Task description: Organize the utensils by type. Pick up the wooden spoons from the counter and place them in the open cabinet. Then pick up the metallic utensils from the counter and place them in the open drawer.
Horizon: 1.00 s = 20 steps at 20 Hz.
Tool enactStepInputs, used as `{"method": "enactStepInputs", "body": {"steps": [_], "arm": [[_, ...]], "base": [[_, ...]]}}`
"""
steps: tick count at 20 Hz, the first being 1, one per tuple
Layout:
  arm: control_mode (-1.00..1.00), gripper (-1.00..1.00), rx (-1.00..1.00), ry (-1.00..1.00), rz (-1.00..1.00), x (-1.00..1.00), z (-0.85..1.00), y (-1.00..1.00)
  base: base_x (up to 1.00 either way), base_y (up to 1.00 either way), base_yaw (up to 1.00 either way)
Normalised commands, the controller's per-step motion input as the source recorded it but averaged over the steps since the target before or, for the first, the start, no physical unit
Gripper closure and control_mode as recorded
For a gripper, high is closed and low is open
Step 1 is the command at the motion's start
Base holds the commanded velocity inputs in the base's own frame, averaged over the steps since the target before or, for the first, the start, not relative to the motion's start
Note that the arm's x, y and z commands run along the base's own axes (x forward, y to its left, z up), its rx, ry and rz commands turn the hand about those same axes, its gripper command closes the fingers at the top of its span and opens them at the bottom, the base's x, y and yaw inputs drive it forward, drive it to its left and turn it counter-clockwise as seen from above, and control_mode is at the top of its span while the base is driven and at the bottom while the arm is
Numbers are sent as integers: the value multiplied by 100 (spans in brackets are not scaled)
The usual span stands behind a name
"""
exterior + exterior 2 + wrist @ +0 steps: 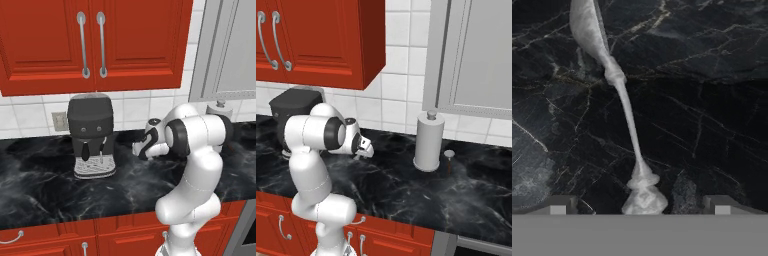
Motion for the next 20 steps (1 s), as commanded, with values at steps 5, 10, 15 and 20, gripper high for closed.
{"method": "enactStepInputs", "body": {"steps": [5,10,15,20], "arm": [[-100,100,0,0,-8,2,-31,0],[-100,100,0,0,-6,-19,-30,1],[-100,100,0,0,0,-34,-37,9],[-100,100,0,0,0,-36,-17,3]], "base": [[0,0,0],[0,0,0],[0,0,0],[0,0,0]]}}
